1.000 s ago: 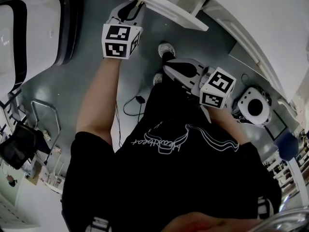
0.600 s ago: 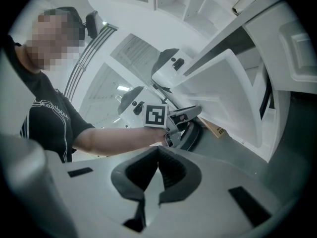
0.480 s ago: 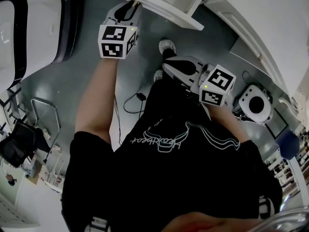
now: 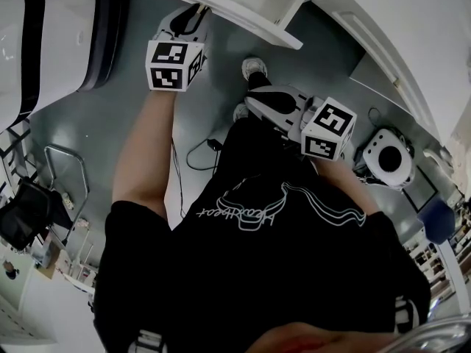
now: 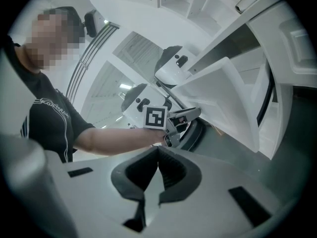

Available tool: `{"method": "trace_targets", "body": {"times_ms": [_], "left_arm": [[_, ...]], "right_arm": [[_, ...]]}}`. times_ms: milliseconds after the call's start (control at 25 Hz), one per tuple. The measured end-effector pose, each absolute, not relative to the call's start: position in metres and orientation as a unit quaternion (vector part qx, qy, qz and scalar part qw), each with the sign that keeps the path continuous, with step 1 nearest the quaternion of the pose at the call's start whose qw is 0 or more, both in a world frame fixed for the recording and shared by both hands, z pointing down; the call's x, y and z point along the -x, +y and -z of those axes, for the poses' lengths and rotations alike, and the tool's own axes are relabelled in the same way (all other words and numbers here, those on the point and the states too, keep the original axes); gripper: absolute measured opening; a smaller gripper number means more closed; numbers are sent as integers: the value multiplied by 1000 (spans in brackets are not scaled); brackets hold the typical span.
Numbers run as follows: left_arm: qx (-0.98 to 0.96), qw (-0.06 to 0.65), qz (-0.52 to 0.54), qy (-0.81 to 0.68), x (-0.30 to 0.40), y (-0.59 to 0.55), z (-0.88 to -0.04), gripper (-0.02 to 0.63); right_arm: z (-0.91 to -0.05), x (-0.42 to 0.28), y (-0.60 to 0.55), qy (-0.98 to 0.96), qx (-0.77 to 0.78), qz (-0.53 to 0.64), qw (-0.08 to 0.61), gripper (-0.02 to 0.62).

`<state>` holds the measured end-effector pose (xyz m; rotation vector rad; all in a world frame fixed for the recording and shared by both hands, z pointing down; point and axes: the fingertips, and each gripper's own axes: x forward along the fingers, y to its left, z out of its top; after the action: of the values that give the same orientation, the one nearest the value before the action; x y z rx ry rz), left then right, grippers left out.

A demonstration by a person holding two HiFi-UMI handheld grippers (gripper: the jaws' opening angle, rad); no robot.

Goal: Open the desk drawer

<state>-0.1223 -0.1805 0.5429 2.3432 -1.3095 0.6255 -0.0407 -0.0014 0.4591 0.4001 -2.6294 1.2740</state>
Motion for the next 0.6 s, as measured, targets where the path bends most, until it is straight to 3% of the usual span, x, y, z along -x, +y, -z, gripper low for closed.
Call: {"method": "trace_targets", "body": {"times_ms": [600], "left_arm": [[-831, 192, -230, -468, 136, -155, -545, 91]], "right_arm": [[-455, 47, 17, -891, -130, -423, 102, 6]]}}
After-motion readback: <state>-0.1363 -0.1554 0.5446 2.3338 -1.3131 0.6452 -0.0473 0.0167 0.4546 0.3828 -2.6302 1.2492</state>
